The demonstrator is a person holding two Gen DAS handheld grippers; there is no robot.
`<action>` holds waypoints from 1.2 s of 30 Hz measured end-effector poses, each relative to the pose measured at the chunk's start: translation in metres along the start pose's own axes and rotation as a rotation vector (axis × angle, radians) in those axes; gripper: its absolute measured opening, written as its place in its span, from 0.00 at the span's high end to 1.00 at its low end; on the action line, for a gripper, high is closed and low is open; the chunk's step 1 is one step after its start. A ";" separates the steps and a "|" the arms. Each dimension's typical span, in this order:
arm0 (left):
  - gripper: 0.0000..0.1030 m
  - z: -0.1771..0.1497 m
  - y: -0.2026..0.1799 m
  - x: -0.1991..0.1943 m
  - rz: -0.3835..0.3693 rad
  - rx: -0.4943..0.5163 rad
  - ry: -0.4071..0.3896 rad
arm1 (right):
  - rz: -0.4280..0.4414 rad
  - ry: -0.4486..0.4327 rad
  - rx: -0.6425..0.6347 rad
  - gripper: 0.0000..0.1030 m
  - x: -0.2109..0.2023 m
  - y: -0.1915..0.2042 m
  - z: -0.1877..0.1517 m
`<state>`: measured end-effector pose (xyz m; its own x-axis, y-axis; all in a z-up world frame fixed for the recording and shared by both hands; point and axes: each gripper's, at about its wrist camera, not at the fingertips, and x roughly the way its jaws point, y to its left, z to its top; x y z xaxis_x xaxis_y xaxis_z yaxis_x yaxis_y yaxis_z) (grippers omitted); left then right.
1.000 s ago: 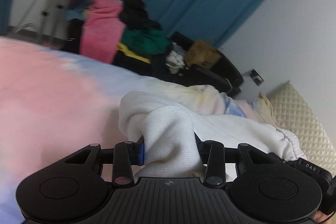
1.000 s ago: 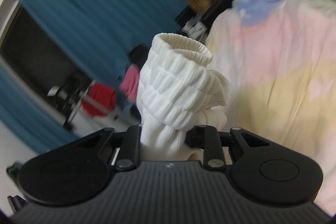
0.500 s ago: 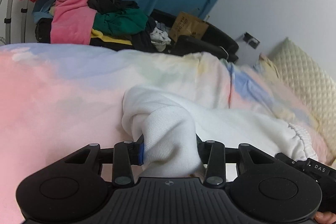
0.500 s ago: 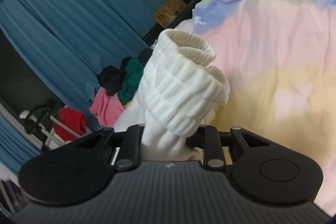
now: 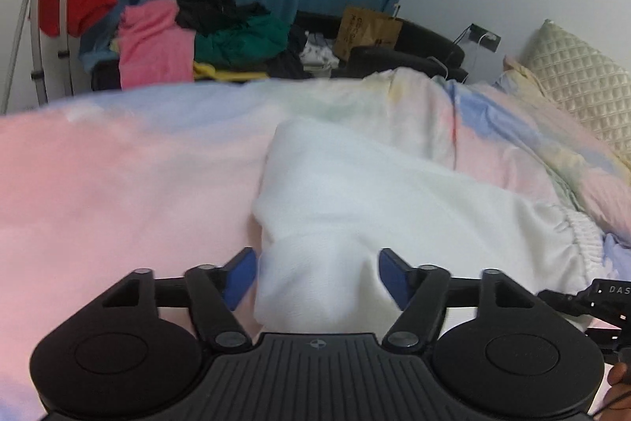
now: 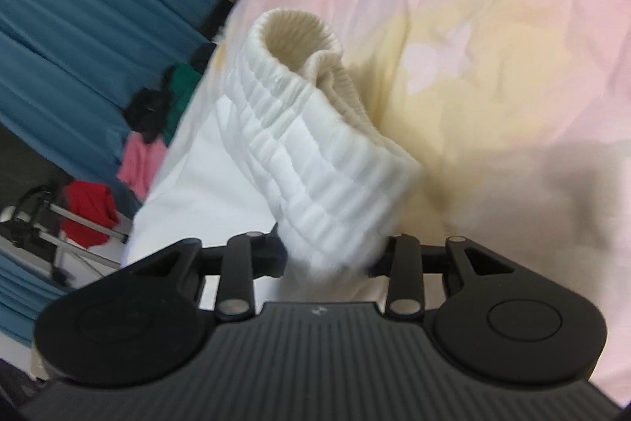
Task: Fold clothes
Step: 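Lower the cuff onto the sweatpants and open the right gripper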
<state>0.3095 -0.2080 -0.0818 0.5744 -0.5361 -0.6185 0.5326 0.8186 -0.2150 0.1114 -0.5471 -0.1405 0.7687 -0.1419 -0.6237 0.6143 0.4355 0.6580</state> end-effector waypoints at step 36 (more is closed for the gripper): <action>0.00 -0.079 -0.060 -0.330 0.025 0.211 -0.328 | 0.042 -0.415 -0.728 0.14 -0.272 0.110 -0.141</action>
<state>0.0387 -0.0641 0.0754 0.7392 -0.5816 -0.3397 0.6121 0.7905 -0.0213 -0.0556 -0.3357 0.0421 0.8792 -0.3658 -0.3052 0.4241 0.8928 0.1519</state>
